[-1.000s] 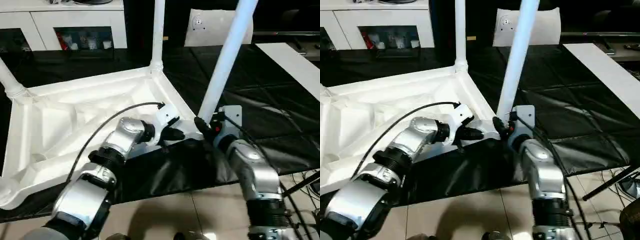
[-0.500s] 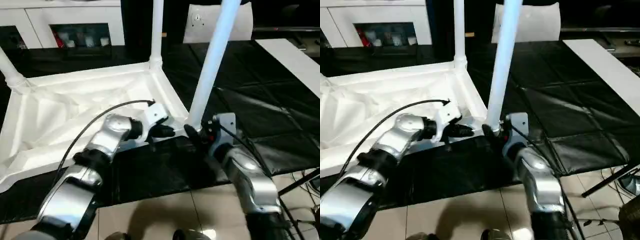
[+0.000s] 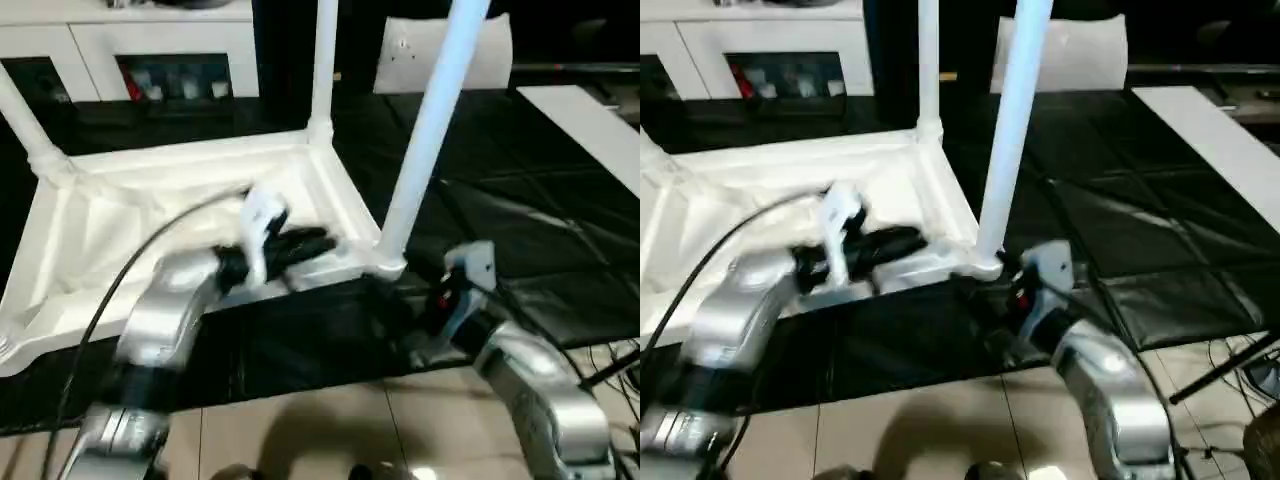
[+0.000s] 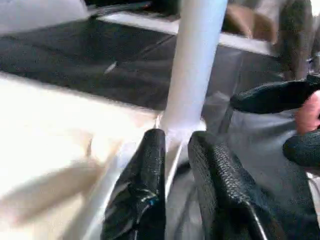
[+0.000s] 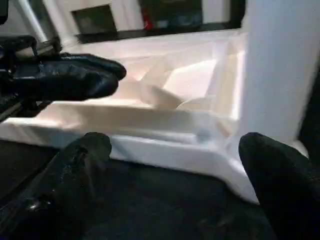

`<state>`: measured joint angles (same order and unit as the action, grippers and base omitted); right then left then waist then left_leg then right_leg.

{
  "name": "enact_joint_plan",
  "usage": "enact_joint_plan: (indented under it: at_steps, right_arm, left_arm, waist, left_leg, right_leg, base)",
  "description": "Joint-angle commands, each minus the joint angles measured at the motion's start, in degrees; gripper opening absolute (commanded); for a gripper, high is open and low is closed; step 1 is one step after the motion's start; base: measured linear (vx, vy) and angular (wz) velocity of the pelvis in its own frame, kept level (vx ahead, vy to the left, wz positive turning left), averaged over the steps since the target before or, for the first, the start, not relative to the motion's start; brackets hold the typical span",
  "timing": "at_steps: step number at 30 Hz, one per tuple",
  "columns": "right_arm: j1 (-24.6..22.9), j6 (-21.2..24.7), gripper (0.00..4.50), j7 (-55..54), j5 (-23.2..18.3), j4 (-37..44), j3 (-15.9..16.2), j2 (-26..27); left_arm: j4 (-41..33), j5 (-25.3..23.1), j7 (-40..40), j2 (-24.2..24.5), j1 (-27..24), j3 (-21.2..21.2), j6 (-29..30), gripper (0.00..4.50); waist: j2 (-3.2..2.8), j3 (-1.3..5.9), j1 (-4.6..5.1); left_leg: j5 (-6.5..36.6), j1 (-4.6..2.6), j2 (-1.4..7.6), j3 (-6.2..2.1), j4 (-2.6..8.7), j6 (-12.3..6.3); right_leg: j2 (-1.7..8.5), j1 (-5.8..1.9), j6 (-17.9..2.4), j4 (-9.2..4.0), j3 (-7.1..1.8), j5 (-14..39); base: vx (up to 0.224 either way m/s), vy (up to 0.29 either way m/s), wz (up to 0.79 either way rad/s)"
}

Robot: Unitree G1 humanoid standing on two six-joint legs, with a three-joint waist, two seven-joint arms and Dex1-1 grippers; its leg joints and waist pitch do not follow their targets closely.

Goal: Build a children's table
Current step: Rotate leg to tighten

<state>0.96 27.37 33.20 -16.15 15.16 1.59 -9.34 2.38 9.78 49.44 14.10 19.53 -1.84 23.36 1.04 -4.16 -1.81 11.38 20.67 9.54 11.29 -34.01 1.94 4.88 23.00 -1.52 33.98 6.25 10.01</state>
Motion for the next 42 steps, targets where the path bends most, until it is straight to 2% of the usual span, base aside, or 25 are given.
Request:
enact_joint_plan:
  at_steps: [1,7,14,15,16,17,18,19,20,21,22,23,24,25,26,27,28,29,30,31,32,33,35,39,42]
  right_arm:
    - [-0.26,-0.08,4.5,0.87,-1.01,1.81,1.21,-0.23]
    - [0.87,0.86,4.5,-2.92,-0.55,1.06,1.55,2.7]
    - [-2.5,4.31,4.5,-5.7,1.48,5.1,5.76,2.39]
    - [-2.59,4.09,4.5,-5.59,1.83,5.11,6.17,2.24]
    - [-2.83,3.64,4.5,-5.61,2.48,5.06,6.95,2.19]
    - [-2.79,2.04,4.5,-5.52,3.65,4.74,7.74,1.96]
    - [-2.68,0.9,4.5,-5.47,4.44,4.45,8.27,1.79]
    - [-2.14,-0.89,4.5,-5.91,5.28,3.8,8.5,1.79]
    - [-1.94,-0.92,4.5,-5.96,4.83,3.7,8.11,2.06]
    - [-1.65,-1.06,4.5,-5.96,4.12,3.6,7.54,2.46]
    - [-1.37,-0.63,4.5,-6.31,3.26,4.03,7.17,2.56]
    - [-1.33,-0.53,4.5,-6.44,3.16,4.16,7.18,2.51]
    - [-0.85,-0.4,4.5,-6.3,2.4,4.1,6.62,2.77]
    - [-0.06,-0.08,4.5,-6.36,1.59,3.83,5.93,3.08]
    - [0.31,0.03,4.5,-6.53,0.97,3.64,5.43,3.51]
    - [1.11,-0.13,4.5,-7.19,0.34,3.16,4.55,4.3]
    - [2.41,0.72,4.5,-8.09,0.47,2.62,3.99,4.67]
    - [2.73,1.48,4.5,-8.15,0.29,2.57,3.9,4.68]
    - [3.65,2.63,4.5,-8.34,0.13,2.21,3.76,4.71]
    - [4.22,2.36,4.5,-8.52,0.38,1.76,3.7,4.74]
    - [4.64,2.36,4.5,-8.53,0.39,1.43,3.68,4.63]
    - [4.78,2.38,4.5,-8.52,0.39,1.32,3.68,4.59]
    - [7.17,1.78,4.5,-8.72,1.61,-0.91,3.74,3.4]
    - [10.46,1.36,4.5,-13.88,3.65,-5.16,-0.2,3.59]
    - [13.06,0.41,4.5,-17.38,4.53,-9.23,-4.14,2.08]
  left_arm:
    - [-5.58,-0.6,-3.37,0.27,-2.28,1.73,2.29,1.34]
    - [-15.59,-2.29,-15.27,-4.45,-12.15,7.32,3.0,1.77]
    - [-22.89,-4.03,-24.61,-9.41,-20.74,6.91,2.56,2.01]
    - [-23.17,-4.0,-25.28,-9.85,-20.83,7.08,2.8,2.01]
    - [-23.71,-4.86,-26.24,-10.11,-20.92,6.66,2.85,2.01]
    - [-23.87,-5.78,-28.04,-10.79,-20.63,6.76,4.43,2.01]
    - [-23.88,-6.36,-29.24,-11.19,-20.39,6.82,5.55,2.01]
    - [-23.72,-5.37,-29.98,-12.1,-20.21,7.44,5.36,2.01]
    - [-23.67,-5.82,-30.41,-12.0,-20.08,7.52,5.02,2.01]
    - [-23.59,-6.37,-31.03,-11.92,-19.85,7.69,4.6,2.01]
    - [-24.13,-6.55,-32.34,-12.04,-19.84,7.73,5.28,2.01]
    - [-24.3,-6.38,-32.6,-12.12,-19.89,7.72,5.5,2.01]
    - [-24.42,-6.87,-32.66,-11.58,-20.01,7.62,5.06,2.01]
    - [-24.65,-6.77,-32.21,-10.99,-20.2,7.49,4.38,2.01]
    - [-24.95,-6.31,-32.17,-11.08,-20.36,7.69,4.25,2.21]
    - [-25.66,-5.3,-32.48,-11.54,-20.59,8.3,4.15,2.21]
    - [-26.28,-4.84,-32.79,-11.54,-20.68,8.91,4.74,2.21]
    - [-26.38,-4.77,-32.78,-11.47,-20.73,9.03,5.01,2.21]
    - [-26.64,-5.22,-33.29,-11.0,-21.08,9.23,5.99,2.21]
    - [-26.77,-5.65,-33.83,-10.76,-21.38,9.41,6.22,2.21]
    - [-26.83,-5.87,-34.29,-10.69,-21.58,9.59,6.3,2.21]
    - [-26.86,-5.93,-34.45,-10.67,-21.64,9.66,6.32,2.21]
    - [-27.51,-5.71,-34.28,-9.99,-23.52,10.0,6.51,2.21]
    - [-29.61,-5.28,-33.26,-8.91,-26.6,9.71,6.67,2.21]
    - [-31.01,-5.47,-32.41,-6.68,-30.16,9.66,6.6,2.21]
  waist:
    - [-0.61,3.55,-0.02]
    - [-0.39,3.43,0.05]
    - [0.27,3.65,-0.13]
    - [0.06,3.06,-0.19]
    - [0.03,3.47,-0.18]
    - [-1.21,3.09,0.25]
    - [-1.57,2.83,0.51]
    - [-1.78,2.46,1.49]
    - [-1.41,2.52,1.25]
    - [-0.21,2.36,0.9]
    - [-0.07,2.42,0.36]
    - [1.39,2.61,-0.85]
    - [1.09,2.89,-1.41]
    - [1.14,2.78,-3.15]
    - [1.14,2.78,-3.15]
    - [0.54,2.57,-3.41]
    - [-0.73,3.31,-2.95]
    - [-1.94,3.91,-0.92]
    - [-2.22,3.87,-0.09]
    - [-2.26,3.68,0.3]
    - [-1.64,3.41,0.58]
    - [-1.26,2.88,0.81]
    - [-0.59,2.61,1.2]
    - [-0.21,2.84,1.95]
    - [0.19,2.95,1.97]
  left_leg:
    - [16.55,-0.48,4.66,-2.53,4.65,0.32]
    - [15.58,-0.25,4.32,-2.39,4.56,-0.55]
    - [14.07,-0.05,4.45,-2.4,4.59,-0.93]
    - [15.28,4.07,3.13,-5.17,6.37,-5.07]
    - [15.95,2.54,2.79,-5.89,4.78,-6.03]
    - [17.64,3.05,3.84,-7.83,5.33,-4.9]
    - [21.35,2.96,4.87,-9.17,6.16,-3.86]
    - [31.84,2.58,6.11,-12.9,8.31,-2.12]
    - [32.9,2.58,4.43,-12.33,7.63,-1.23]
    - [29.44,3.68,1.19,-10.32,5.22,0.43]
    - [25.41,3.75,0.43,-9.36,3.75,0.71]
    - [13.25,4.87,0.4,-7.85,-1.18,-2.46]
    - [7.81,1.86,1.01,-6.46,-3.49,-2.27]
    - [4.66,5.04,2.46,-7.63,-5.18,-3.63]
    - [4.66,5.04,2.46,-7.63,-5.18,-3.63]
    - [3.96,3.76,3.38,-7.68,-2.16,-3.63]
    - [0.82,1.52,3.3,-6.17,2.14,-4.29]
    - [0.96,-1.14,5.03,-6.82,3.76,-6.24]
    - [1.1,-1.28,5.57,-7.5,3.88,-6.16]
    - [6.61,-0.92,5.73,-7.36,4.38,-3.77]
    - [14.73,-0.76,5.08,-6.73,4.73,0.53]
    - [22.12,-0.63,3.97,-5.92,5.07,3.81]
    - [28.81,-0.49,3.17,-5.52,4.93,5.79]
    - [30.61,-0.56,2.79,-5.58,4.62,6.24]
    - [27.11,-0.12,2.63,-5.27,4.53,4.8]
  right_leg:
    - [4.87,-2.62,-7.45,-5.39,-4.21,23.6]
    - [4.5,-2.49,-7.18,-5.61,-4.24,22.8]
    - [4.12,-2.48,-5.68,-5.41,-4.43,20.71]
    - [4.65,-5.21,-5.13,-4.11,-1.04,22.22]
    - [5.74,-4.09,-6.31,-5.35,-0.34,22.95]
    - [4.69,-4.87,-7.1,-4.68,1.14,20.95]
    - [3.75,-4.9,-6.29,-4.08,1.39,19.89]
    - [2.42,-4.98,-4.9,-0.66,0.24,13.24]
    - [3.26,-4.76,-6.0,-1.48,-0.38,12.42]
    - [6.59,-4.96,-7.96,-4.59,-0.7,18.5]
    - [8.31,-5.52,-7.13,-6.13,-0.63,25.55]
    - [14.1,-7.06,-2.57,-9.29,-1.92,38.18]
    - [14.67,-4.37,-1.93,-11.13,-5.33,42.75]
    - [16.79,-6.69,-4.32,-8.97,-8.09,38.54]
    - [16.79,-6.69,-4.32,-8.97,-8.09,38.54]
    - [13.43,-6.02,-9.44,-7.96,-5.85,31.9]
    - [6.58,-5.65,-12.64,-5.84,-2.02,22.26]
    - [0.93,-3.08,-10.95,-1.75,-0.64,12.32]
    - [0.25,-2.76,-9.94,-0.71,-0.8,8.51]
    - [0.67,-2.9,-8.68,-0.96,-1.66,5.59]
    - [1.62,-3.15,-8.28,-2.17,-2.76,6.15]
    - [2.31,-3.15,-7.59,-3.22,-3.57,11.22]
    - [3.06,-2.94,-4.96,-4.31,-4.08,22.6]
    - [3.42,-2.15,-2.28,-5.22,-4.48,28.96]
    - [3.37,-2.06,-1.53,-5.39,-4.8,29.48]
  base:
    - [0.0,0.0,0.0]
    - [0.0,0.0,0.0]
    - [0.0,0.0,0.0]
    - [-0.022,-0.019,0.29]
    - [-0.023,-0.025,0.51]
    - [-0.023,-0.025,0.51]
    - [-0.007,-0.038,0.45]
    - [0.003,-0.057,0.51]
    - [0.003,-0.057,0.51]
    - [0.0,-0.075,0.53]
    - [-0.013,-0.057,0.3]
    - [-0.013,-0.057,0.3]
    - [0.0,0.0,0.0]
    - [0.0,0.0,0.0]
    - [0.0,0.0,0.0]
    - [-0.001,0.087,-0.14]
    - [-0.003,0.128,-0.01]
    - [-0.003,0.128,-0.01]
    - [-0.013,0.134,0.04]
    - [-0.032,0.109,0.04]
    - [-0.032,0.109,0.04]
    - [-0.034,0.066,0.06]
    - [0.0,0.0,0.0]
    - [0.0,0.0,0.0]
    - [0.0,0.0,0.0]
